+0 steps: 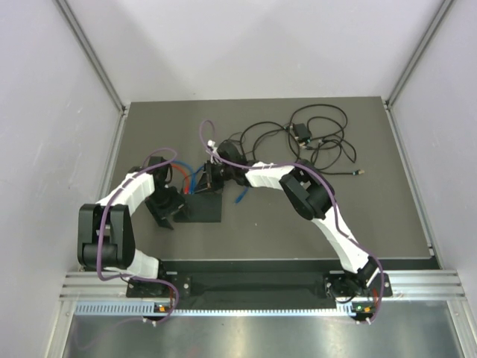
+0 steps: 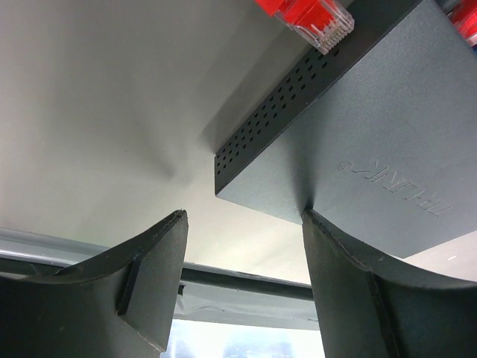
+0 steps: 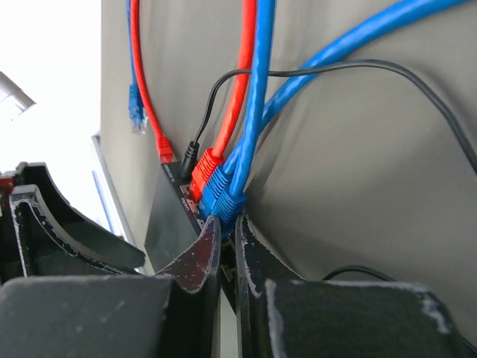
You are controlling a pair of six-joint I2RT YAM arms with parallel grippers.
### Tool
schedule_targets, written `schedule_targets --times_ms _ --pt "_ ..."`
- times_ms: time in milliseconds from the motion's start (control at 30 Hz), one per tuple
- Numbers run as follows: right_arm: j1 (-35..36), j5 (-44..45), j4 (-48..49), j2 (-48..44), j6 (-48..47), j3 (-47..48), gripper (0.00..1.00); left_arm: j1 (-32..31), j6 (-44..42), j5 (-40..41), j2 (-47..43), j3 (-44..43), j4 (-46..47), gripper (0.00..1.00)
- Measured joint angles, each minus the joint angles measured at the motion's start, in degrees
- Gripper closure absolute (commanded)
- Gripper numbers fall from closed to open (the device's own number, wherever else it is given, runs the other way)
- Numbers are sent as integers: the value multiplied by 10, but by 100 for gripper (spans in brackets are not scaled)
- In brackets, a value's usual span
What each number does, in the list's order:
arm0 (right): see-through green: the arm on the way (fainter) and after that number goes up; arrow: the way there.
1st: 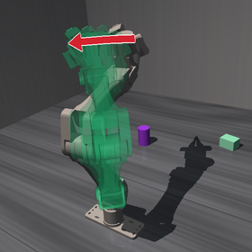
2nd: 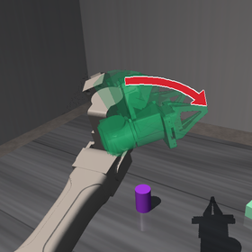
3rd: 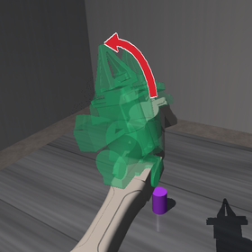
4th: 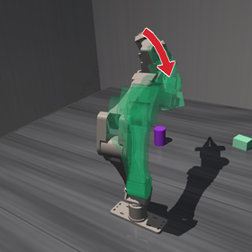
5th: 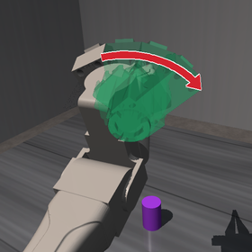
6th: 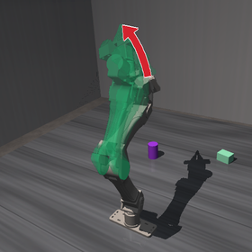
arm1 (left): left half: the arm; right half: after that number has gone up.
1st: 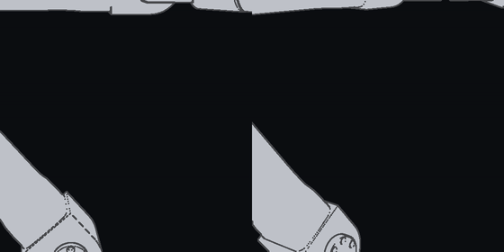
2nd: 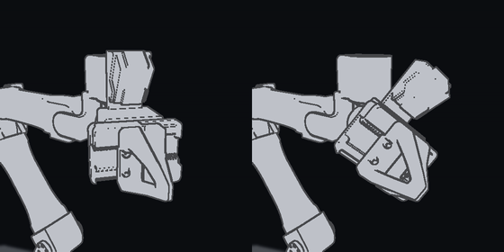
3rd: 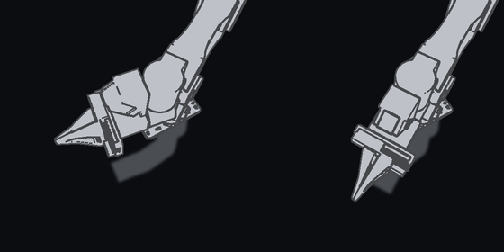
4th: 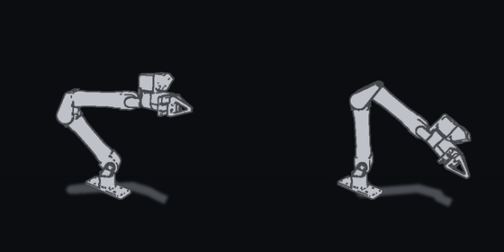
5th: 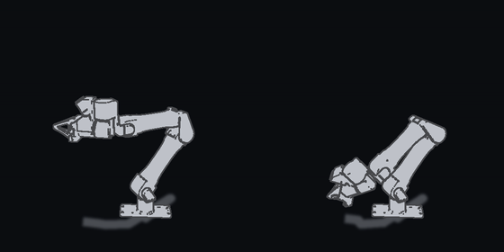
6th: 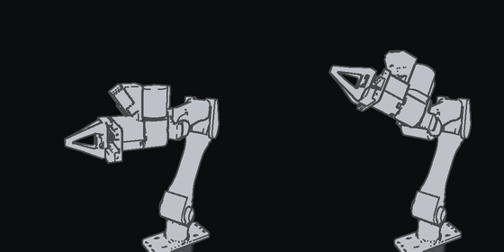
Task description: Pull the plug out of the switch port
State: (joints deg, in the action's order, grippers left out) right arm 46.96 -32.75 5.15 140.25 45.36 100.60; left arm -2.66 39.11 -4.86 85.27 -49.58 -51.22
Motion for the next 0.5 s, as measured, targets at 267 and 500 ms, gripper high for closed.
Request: schedule_targets --times_ms 267,500 --pt "-6 12 42 -2 77 -20 100 1 5 -3 2 1 1 31" --pt "-7 16 19 10 89 8 100 1 9 -6 3 1 8 31"
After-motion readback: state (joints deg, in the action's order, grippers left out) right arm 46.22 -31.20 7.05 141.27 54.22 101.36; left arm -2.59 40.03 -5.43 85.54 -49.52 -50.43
